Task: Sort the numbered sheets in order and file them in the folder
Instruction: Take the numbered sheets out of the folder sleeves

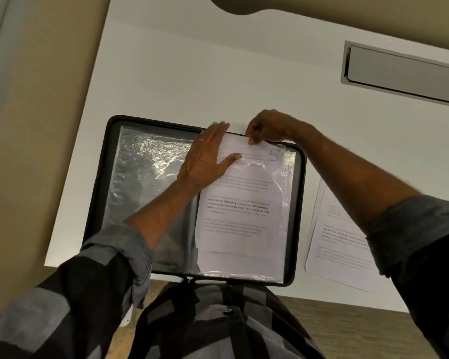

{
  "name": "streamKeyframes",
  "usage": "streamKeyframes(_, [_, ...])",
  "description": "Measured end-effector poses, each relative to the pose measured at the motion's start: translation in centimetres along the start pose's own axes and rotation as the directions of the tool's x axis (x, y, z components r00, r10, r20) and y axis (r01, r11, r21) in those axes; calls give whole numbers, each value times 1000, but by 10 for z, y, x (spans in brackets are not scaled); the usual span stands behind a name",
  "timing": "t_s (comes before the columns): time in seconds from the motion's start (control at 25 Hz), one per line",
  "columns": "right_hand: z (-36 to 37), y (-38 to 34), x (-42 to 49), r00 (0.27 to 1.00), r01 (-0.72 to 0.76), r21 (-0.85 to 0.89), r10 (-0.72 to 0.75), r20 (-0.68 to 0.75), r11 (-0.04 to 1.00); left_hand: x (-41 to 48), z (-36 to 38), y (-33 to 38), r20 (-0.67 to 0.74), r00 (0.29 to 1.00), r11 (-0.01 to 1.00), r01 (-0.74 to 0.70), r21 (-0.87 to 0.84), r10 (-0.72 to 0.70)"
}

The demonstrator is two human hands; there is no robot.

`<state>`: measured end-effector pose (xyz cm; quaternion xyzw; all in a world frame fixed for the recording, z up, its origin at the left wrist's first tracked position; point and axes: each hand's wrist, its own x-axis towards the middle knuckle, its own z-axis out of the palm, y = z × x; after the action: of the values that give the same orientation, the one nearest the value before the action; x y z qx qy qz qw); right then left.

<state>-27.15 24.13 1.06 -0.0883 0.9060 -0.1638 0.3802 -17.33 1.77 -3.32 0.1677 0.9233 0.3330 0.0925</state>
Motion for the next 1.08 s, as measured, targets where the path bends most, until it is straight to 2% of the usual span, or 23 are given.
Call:
streamKeyframes(0.2, [-19,3,11,992,-24,145,41,-117,989,44,-23,-19,156,979,982,153,-109,-135])
streamKeyframes(0.36, [-33,8,17,961,-23,194,75,-265,981,70,-29,-29,149,964,928,255,-272,-221])
streamKeyframes(0.48, [-35,13,19,926,5,259,93,-366,966,86,-29,-35,124,941,819,335,-467,-314])
streamKeyframes(0.64, [-16,33,11,807,90,417,179,-563,905,101,-27,-41,128,890,615,400,-679,-438])
streamKeyframes(0.72, [-3,44,5,801,55,608,328,-500,792,110,-30,-39,126,866,522,401,-752,-483])
streamKeyframes(0.76, [3,47,0,817,36,722,396,-420,691,115,-31,-38,115,857,496,395,-774,-503])
streamKeyframes(0.84, [15,48,-7,865,25,879,431,-258,476,125,-36,-37,90,842,471,382,-795,-532])
streamKeyframes(0.88, [20,48,-10,889,14,905,409,-206,426,130,-39,-36,80,837,462,376,-803,-541])
streamKeyframes(0.96, [26,47,-12,904,4,904,386,-186,427,137,-41,-36,66,833,467,372,-802,-550])
streamKeyframes(1.08, [20,49,-8,836,91,910,466,-290,404,131,-38,-31,82,803,476,428,-769,-591])
